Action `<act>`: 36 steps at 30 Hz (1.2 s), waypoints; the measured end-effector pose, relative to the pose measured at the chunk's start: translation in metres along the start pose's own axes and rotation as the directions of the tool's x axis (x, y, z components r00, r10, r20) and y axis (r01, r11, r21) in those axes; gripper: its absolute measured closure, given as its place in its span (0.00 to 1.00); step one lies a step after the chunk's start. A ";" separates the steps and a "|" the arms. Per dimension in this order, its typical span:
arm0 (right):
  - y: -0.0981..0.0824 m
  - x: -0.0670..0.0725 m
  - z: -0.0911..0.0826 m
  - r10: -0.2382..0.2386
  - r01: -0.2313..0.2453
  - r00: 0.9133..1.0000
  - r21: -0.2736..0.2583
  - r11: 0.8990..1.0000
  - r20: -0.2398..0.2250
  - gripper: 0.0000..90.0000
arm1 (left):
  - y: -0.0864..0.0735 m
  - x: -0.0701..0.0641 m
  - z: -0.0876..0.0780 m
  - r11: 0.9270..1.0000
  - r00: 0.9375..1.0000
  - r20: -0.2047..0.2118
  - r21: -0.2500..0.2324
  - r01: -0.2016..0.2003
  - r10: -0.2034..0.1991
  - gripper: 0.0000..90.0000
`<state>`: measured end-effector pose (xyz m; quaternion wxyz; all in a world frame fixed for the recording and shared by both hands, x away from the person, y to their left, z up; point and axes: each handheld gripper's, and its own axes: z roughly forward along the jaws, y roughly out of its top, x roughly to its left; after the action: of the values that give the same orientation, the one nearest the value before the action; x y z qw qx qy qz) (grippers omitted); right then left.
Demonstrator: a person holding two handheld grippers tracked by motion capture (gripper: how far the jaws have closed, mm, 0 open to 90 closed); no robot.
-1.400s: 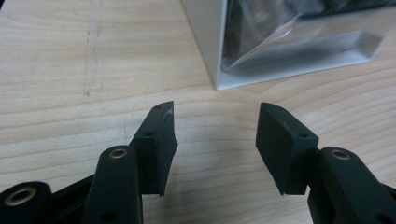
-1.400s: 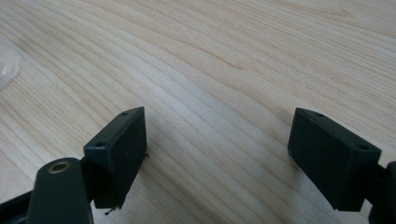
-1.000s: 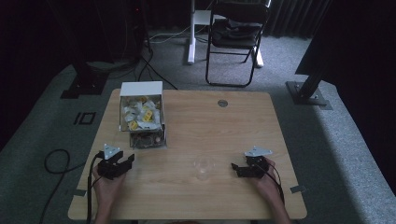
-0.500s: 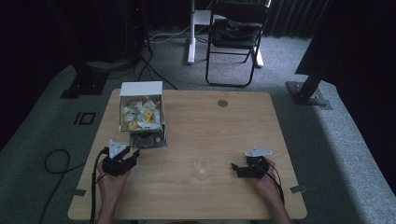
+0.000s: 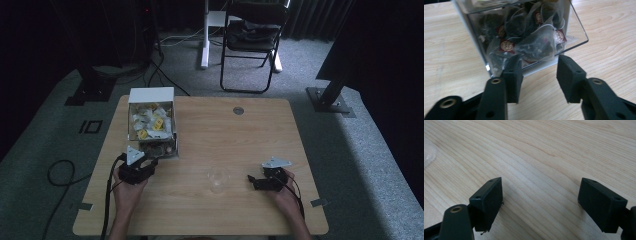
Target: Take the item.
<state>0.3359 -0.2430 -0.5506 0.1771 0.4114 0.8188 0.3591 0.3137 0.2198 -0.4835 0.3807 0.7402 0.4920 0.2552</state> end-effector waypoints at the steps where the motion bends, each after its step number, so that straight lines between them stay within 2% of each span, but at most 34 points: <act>1: 0.000 0.000 0.000 -0.001 0.001 1.000 0.000 1.000 0.000 0.22 | 0.000 -0.001 0.002 1.000 1.000 0.005 -0.002 -0.004 0.004 0.58; 3: 0.000 0.000 0.000 0.000 0.000 1.000 0.000 1.000 0.000 0.22 | 0.001 -0.002 0.003 1.000 1.000 0.028 -0.009 -0.005 0.005 0.58; 5: 0.000 0.000 0.000 0.000 0.000 1.000 0.000 1.000 0.000 0.22 | 0.003 -0.003 0.004 1.000 0.999 0.030 -0.019 -0.013 0.013 0.57; 7: 0.000 0.000 0.000 -0.001 0.001 1.000 0.000 1.000 0.000 0.22 | 0.005 -0.003 0.006 1.000 1.000 0.015 -0.016 -0.009 0.010 0.54; 11: 0.000 0.000 0.000 -0.001 0.001 1.000 0.000 1.000 0.000 0.22 | 0.007 -0.002 0.011 1.000 1.000 0.018 0.001 -0.004 0.004 0.52; 17: 0.000 0.000 0.000 0.000 0.000 1.000 0.000 1.000 0.000 0.22 | 0.009 -0.004 0.018 0.999 1.000 0.008 0.021 -0.028 0.028 0.50; 20: 0.000 0.000 0.000 0.000 0.000 1.000 0.000 1.000 0.000 0.22 | 0.009 -0.003 0.016 0.999 1.000 0.017 0.039 -0.018 0.017 0.53; 24: 0.000 0.000 0.000 0.000 0.000 1.000 0.000 1.000 0.000 0.22 | 0.005 -0.005 0.012 0.998 0.999 0.023 0.054 -0.039 0.038 0.55; 32: 0.000 0.000 0.000 0.000 0.000 1.000 0.000 1.000 0.000 0.22 | 0.000 -0.010 0.000 0.999 0.999 0.038 0.033 -0.024 0.023 0.58; 34: 0.000 0.000 0.000 -0.001 0.001 1.000 -0.001 1.000 0.000 0.22 | 0.001 -0.011 -0.003 0.999 0.999 0.044 0.021 -0.029 0.028 0.63; 36: 0.000 0.000 0.000 0.000 0.000 1.000 0.000 1.000 0.000 0.22 | 0.005 -0.013 -0.005 0.999 0.998 0.044 0.008 -0.039 0.039 0.63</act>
<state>0.3359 -0.2430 -0.5506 0.1771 0.4114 0.8188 0.3591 0.3073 0.2084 -0.4770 0.3832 0.7566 0.4702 0.2443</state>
